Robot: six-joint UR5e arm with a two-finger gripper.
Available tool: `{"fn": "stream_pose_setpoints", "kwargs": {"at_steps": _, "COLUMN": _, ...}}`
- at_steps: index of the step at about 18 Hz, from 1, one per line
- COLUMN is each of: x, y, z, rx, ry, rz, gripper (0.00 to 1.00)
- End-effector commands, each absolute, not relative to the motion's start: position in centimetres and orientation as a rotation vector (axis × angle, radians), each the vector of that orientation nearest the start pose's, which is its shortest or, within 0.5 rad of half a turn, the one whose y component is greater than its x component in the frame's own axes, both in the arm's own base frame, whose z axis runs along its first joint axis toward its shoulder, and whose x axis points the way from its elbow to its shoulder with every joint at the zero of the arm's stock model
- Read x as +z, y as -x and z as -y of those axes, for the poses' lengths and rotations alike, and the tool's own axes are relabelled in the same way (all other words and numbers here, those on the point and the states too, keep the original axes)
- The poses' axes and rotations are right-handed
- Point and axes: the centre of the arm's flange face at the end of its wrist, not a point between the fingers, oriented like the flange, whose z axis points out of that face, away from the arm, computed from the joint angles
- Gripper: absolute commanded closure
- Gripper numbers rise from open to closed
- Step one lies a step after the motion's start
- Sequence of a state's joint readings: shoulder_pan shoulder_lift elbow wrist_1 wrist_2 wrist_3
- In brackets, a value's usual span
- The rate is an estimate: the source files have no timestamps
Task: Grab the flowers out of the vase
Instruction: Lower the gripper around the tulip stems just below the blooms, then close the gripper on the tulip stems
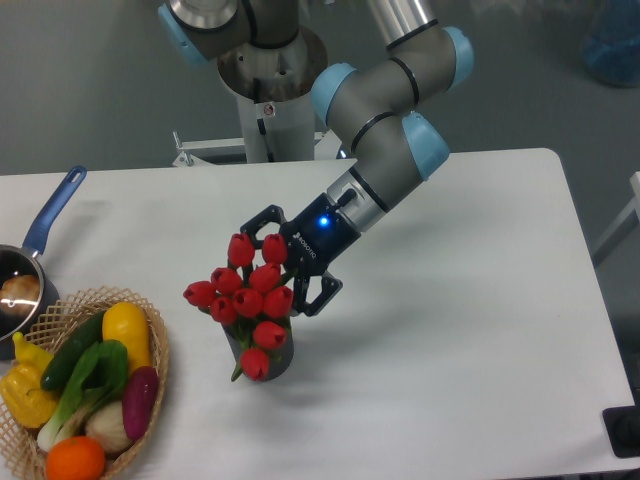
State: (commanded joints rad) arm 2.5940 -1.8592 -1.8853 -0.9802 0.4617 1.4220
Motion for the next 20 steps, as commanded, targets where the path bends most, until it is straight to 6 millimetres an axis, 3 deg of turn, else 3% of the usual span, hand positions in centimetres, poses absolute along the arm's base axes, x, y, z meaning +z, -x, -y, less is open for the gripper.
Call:
{"fn": "stream_pose_setpoints", "kwargs": {"at_steps": 10, "x": 30.06, "y": 34.54, "z": -47.51, "rx": -0.451, "ry": 2.022, "rz": -0.409, "gripper": 0.00}}
{"fn": "stream_pose_setpoints", "kwargs": {"at_steps": 14, "x": 30.05, "y": 34.55, "z": -47.50, "rx": -0.447, "ry": 2.024, "rz": -0.412, "gripper": 0.19}}
{"fn": "stream_pose_setpoints", "kwargs": {"at_steps": 20, "x": 30.05, "y": 34.49, "z": -47.47, "rx": -0.450, "ry": 2.025, "rz": -0.409, "gripper": 0.40}}
